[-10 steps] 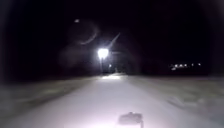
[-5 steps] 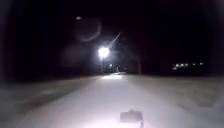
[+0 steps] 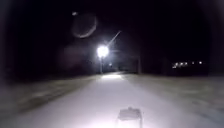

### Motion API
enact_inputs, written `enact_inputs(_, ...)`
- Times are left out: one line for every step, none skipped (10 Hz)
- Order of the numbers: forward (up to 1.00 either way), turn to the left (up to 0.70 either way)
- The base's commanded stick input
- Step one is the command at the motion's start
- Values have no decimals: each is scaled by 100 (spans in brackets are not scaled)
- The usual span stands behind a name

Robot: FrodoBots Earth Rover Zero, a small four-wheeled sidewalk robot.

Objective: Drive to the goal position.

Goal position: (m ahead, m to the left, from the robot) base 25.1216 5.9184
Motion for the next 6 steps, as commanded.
enact_inputs(70, 0)
enact_inputs(70, 0)
enact_inputs(70, 0)
enact_inputs(70, 0)
enact_inputs(70, 0)
enact_inputs(70, 0)
